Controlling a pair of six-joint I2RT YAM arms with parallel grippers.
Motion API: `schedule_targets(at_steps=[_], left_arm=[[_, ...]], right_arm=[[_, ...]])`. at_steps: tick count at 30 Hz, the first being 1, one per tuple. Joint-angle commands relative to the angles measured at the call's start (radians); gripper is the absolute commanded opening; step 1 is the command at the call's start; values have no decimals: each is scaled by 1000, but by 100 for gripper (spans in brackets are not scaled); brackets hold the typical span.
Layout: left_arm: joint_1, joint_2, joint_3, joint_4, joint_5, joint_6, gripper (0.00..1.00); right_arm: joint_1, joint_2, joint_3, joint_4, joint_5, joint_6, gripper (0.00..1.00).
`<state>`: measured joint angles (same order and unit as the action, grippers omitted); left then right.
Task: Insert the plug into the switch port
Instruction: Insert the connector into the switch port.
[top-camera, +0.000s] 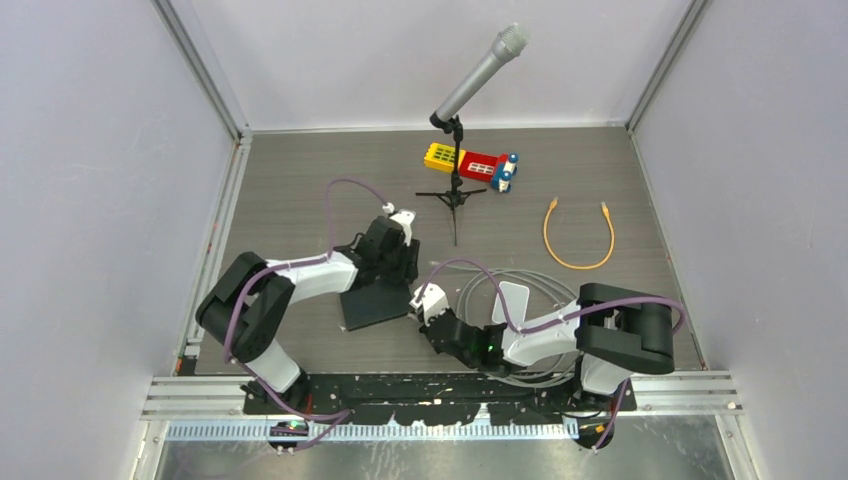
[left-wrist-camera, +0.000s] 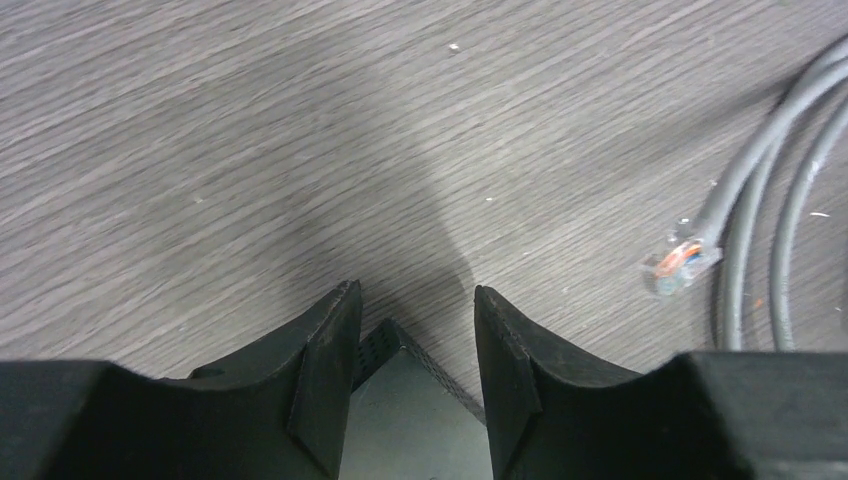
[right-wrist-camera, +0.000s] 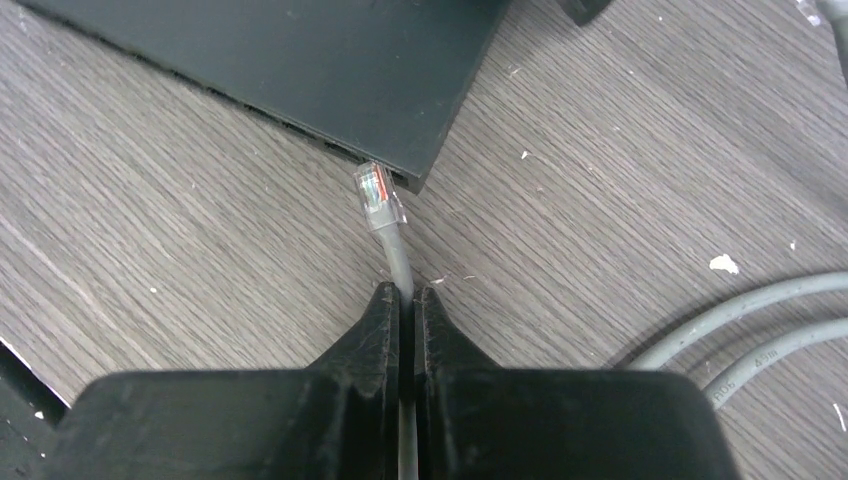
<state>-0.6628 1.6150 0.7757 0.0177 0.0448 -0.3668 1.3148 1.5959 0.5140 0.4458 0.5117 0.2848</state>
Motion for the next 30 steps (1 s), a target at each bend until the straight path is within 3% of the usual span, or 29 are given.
schedule_targets(at_steps=[1,8,21,30], left_arm=[[-12,-34,-43,-187,-29,-50,47],[-5,-83,-53,-216,-91,-64,48],[-3,-43,-47,-176,-19,-45,48],[-3,-44,-44,-162,24,-34,47]], right_arm=[[-24,30,10,-107,179,106,1],[-24,36,42,-167,193,111,0],[-24,62,61,-104,28,-60,0],[-25,54,79,-125,27,-98,0]])
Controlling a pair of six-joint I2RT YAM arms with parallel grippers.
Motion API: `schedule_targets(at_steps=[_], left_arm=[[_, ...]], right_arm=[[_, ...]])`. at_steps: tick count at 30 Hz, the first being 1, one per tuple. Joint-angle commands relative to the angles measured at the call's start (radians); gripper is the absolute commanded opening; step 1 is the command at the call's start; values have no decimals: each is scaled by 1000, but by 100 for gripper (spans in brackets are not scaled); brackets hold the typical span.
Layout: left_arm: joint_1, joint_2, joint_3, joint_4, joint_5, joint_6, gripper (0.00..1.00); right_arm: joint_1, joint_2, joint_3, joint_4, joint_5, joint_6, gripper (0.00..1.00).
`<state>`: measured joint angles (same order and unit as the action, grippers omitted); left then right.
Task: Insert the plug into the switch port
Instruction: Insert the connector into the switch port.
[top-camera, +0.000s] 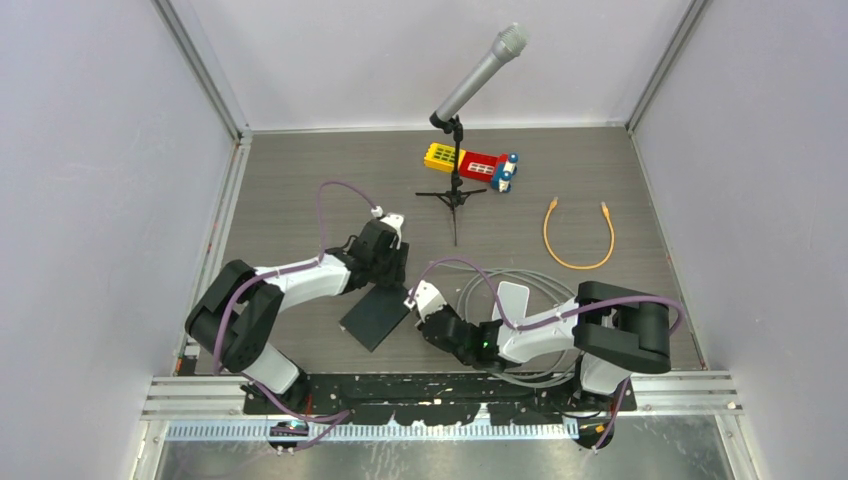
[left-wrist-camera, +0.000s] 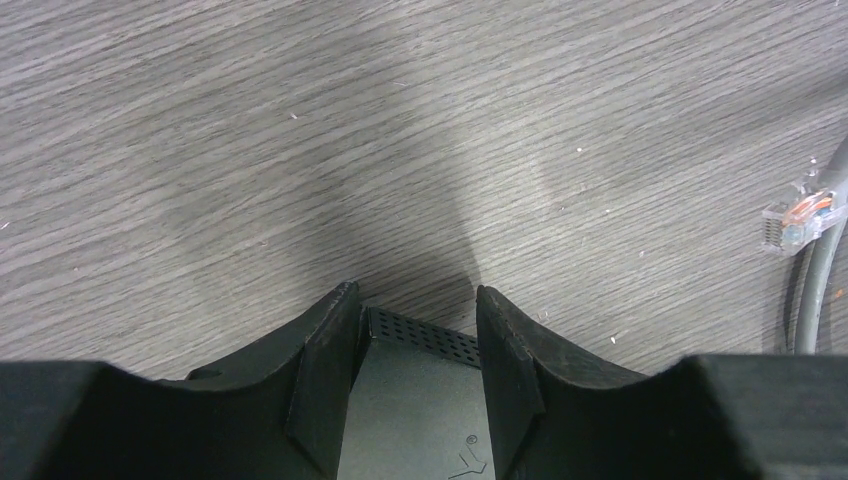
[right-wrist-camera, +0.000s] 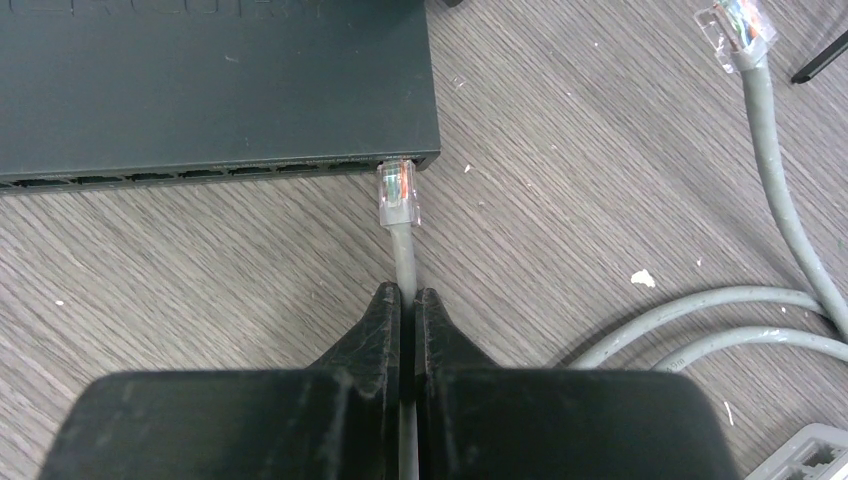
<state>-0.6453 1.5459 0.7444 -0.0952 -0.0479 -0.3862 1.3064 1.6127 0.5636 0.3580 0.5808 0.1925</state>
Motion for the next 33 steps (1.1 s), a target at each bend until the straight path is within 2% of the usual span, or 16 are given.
schedule_targets(at_steps=[1,6,10,19,33], left_arm=[[-21,21,-14,-54,102,-15,47],[-19,-2,-14,-88,6,-39,48],[-12,-10,-17,-96,-16,-58,49],[-1,-9,-17,-103,-20,-69,51],[0,-6,-17,-101,-7,-60,50]], right_arm=[[-15,36,31,-55,-37,5,1],[-5,-4,-15,-70,-34,92,0],[21,-21,-39,-59,-32,118,1],[63,22,-13,-26,-57,113,1],[61,30,12,-97,45,128,0]])
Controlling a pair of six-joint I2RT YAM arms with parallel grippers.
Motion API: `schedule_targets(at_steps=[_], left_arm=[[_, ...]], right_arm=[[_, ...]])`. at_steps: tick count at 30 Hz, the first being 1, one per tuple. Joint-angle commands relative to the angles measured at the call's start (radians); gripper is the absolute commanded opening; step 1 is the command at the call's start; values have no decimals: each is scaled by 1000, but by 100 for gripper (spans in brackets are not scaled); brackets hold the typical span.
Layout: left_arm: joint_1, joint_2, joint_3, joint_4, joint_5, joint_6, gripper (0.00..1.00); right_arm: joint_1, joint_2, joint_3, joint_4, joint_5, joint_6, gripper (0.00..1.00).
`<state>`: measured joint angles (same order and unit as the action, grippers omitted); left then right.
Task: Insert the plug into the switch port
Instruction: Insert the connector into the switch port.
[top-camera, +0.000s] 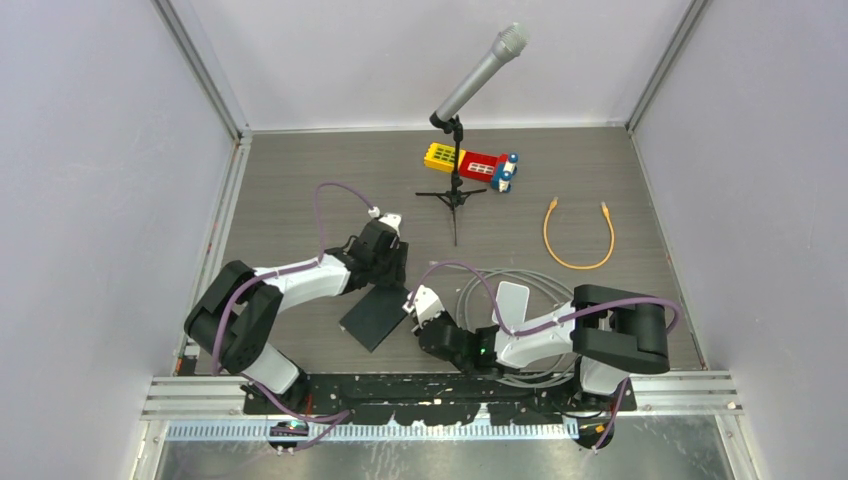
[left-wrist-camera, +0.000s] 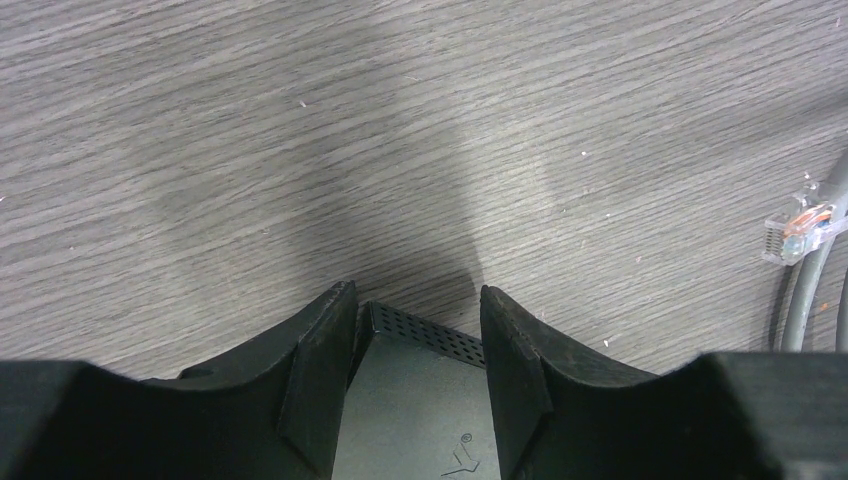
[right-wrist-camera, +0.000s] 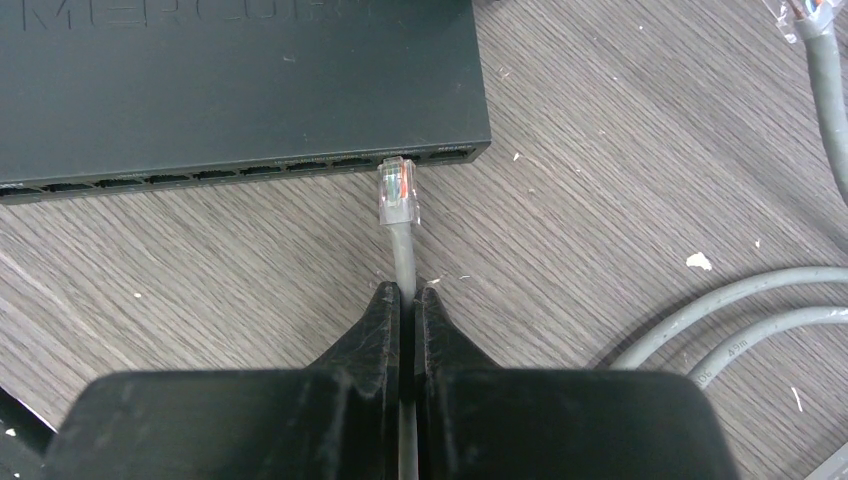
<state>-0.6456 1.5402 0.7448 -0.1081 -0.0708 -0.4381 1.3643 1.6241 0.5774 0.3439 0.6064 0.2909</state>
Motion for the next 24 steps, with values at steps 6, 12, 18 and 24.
schedule_targets(at_steps=[6,12,18,24], left_arm=[[1,-1,-15,-88,15,-8,50],[0,-1,-14,-89,16,-7,50],[0,1,-15,-87,14,-6,50],[1,-2,-15,-88,17,-7,50]], right_arm=[[2,11,-7,-103,25,31,1],[-10,13,1,-118,10,25,0],[-20,4,5,-140,8,28,0],[-28,-13,-3,-139,-4,24,1]])
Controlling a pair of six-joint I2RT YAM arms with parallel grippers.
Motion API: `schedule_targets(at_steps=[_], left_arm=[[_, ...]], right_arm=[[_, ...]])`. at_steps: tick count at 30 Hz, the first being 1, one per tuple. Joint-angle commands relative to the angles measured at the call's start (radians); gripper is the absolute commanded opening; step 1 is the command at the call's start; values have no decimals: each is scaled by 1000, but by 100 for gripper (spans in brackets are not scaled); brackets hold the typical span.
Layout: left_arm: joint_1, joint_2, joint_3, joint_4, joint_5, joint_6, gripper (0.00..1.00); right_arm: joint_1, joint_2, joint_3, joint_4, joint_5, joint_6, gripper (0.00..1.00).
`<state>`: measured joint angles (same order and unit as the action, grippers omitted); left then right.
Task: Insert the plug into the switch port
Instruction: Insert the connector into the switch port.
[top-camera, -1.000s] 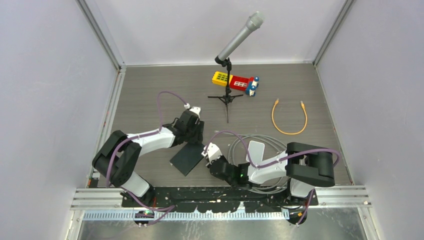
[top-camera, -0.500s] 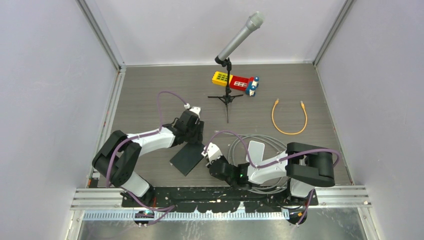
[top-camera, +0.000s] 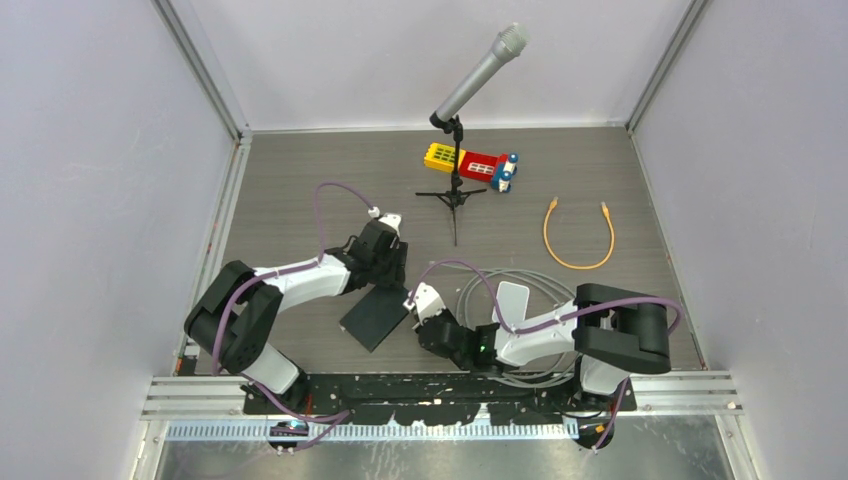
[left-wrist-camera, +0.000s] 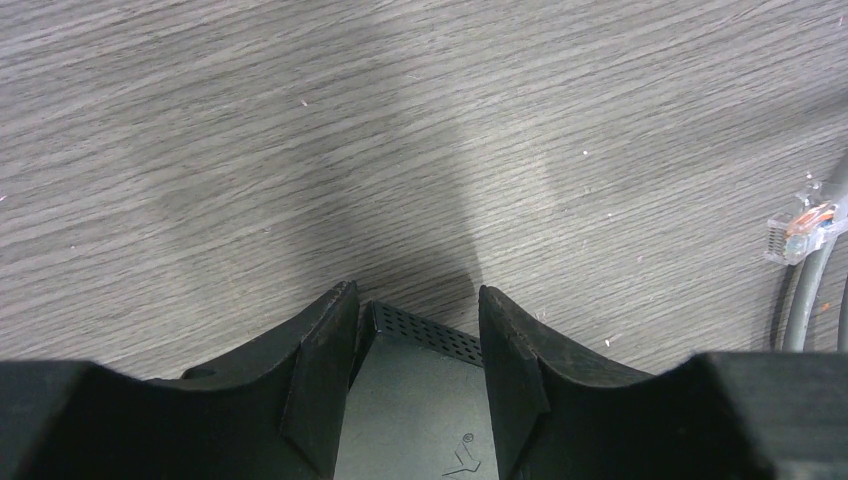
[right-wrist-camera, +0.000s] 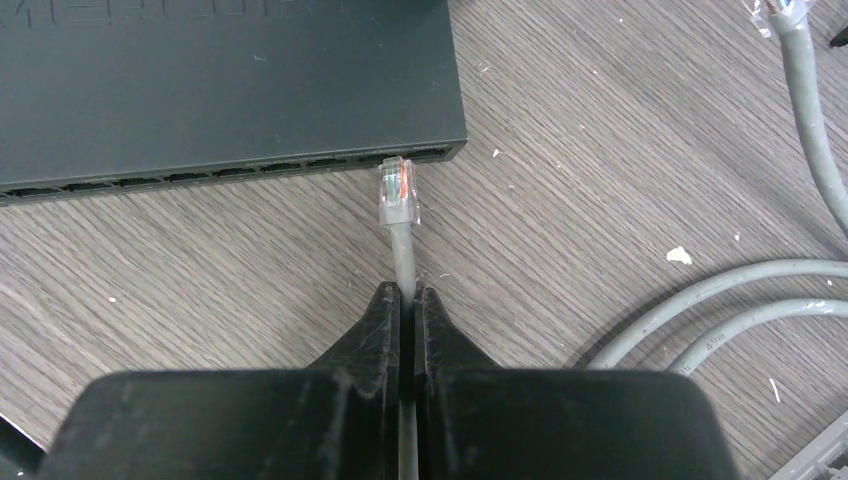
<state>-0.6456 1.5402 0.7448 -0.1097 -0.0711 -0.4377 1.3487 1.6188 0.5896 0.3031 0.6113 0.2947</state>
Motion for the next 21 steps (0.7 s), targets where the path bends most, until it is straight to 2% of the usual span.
schedule_targets(at_steps=[1,21], left_arm=[[1,-2,-14,-87,18,-8,49],[0,6,-13,-82,36,-13,49]], right_arm=[[-14,-8,-16,-93,-17,17,0],[-20,24,26,2,-90,-16,0]])
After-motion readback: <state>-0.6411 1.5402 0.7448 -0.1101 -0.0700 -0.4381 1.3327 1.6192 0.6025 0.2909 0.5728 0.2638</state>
